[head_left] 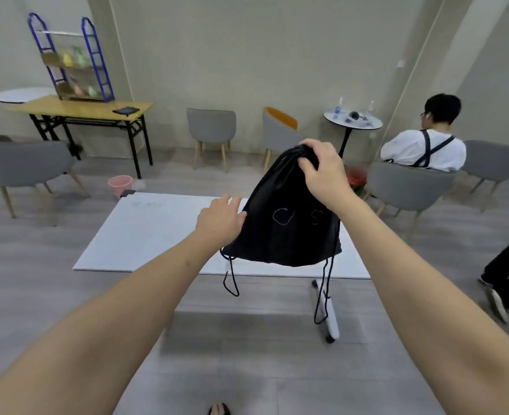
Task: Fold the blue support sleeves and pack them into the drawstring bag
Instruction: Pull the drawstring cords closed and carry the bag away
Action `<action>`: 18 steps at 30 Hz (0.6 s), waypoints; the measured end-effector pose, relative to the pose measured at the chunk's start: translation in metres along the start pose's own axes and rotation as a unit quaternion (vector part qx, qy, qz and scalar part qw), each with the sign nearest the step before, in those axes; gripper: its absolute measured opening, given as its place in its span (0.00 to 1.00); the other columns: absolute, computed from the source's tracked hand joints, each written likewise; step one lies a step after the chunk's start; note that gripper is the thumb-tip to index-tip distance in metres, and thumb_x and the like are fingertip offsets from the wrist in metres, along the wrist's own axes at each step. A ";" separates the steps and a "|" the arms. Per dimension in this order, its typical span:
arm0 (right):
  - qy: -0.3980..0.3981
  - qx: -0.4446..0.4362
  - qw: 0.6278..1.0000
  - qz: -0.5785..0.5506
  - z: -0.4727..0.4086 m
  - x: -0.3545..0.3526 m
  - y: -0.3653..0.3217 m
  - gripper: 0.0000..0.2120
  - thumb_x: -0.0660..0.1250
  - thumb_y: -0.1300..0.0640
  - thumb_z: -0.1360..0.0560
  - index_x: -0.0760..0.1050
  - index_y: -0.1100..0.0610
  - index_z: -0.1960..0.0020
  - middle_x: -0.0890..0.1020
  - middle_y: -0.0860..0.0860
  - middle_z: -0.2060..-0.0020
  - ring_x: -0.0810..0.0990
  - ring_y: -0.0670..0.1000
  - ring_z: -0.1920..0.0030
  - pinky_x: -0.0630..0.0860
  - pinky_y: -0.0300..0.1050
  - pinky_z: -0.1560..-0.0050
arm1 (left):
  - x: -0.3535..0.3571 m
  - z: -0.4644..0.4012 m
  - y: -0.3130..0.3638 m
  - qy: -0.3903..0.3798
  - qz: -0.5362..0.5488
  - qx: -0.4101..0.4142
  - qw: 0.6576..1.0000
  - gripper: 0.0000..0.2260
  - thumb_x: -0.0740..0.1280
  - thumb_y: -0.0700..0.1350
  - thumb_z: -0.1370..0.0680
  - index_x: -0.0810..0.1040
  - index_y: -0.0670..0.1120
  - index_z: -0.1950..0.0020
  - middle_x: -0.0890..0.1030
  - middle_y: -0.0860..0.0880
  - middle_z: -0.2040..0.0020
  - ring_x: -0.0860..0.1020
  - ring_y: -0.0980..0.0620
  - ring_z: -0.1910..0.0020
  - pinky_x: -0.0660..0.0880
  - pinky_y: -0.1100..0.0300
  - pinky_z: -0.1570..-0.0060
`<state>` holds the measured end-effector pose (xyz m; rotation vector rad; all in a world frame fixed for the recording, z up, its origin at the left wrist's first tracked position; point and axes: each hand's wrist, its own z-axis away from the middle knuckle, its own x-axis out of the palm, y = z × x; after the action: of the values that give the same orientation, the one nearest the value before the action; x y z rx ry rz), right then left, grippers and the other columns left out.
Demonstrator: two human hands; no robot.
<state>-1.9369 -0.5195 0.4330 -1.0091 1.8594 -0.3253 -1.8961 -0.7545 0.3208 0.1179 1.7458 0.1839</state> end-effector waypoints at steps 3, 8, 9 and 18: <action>0.024 -0.007 1.000 0.001 -0.062 0.008 0.008 0.15 0.65 0.59 0.19 0.76 0.53 0.33 0.75 0.50 0.45 0.73 0.48 0.44 0.64 0.36 0.40 | -0.007 -0.070 -0.009 0.010 0.031 0.019 0.999 0.19 0.55 0.56 0.16 0.68 0.49 0.28 0.73 0.48 0.32 0.73 0.43 0.35 0.75 0.45 0.44; 0.038 0.000 0.999 -0.008 -0.145 0.029 0.027 0.15 0.65 0.58 0.18 0.76 0.53 0.33 0.76 0.52 0.43 0.73 0.47 0.44 0.64 0.36 0.39 | -0.014 -0.162 -0.018 0.017 0.027 0.036 0.999 0.20 0.56 0.56 0.17 0.67 0.51 0.27 0.72 0.48 0.31 0.73 0.42 0.35 0.75 0.45 0.44; 0.038 0.004 0.999 -0.011 -0.157 0.034 0.032 0.14 0.65 0.58 0.18 0.76 0.53 0.33 0.76 0.53 0.43 0.73 0.47 0.44 0.64 0.37 0.39 | -0.012 -0.176 -0.020 0.014 0.026 0.035 0.999 0.20 0.56 0.56 0.16 0.67 0.51 0.26 0.72 0.48 0.31 0.73 0.42 0.35 0.75 0.45 0.44; -0.015 0.026 1.000 -0.004 -0.227 0.099 0.113 0.14 0.65 0.58 0.18 0.75 0.52 0.33 0.75 0.49 0.43 0.74 0.48 0.42 0.64 0.38 0.39 | 0.034 -0.260 -0.034 -0.030 0.035 0.009 0.999 0.20 0.56 0.55 0.16 0.67 0.50 0.26 0.72 0.47 0.30 0.73 0.42 0.35 0.75 0.45 0.44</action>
<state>-2.2040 -0.5685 0.4178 -0.9825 1.8118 -0.3599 -2.1569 -0.7964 0.3268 0.1968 1.6859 0.2140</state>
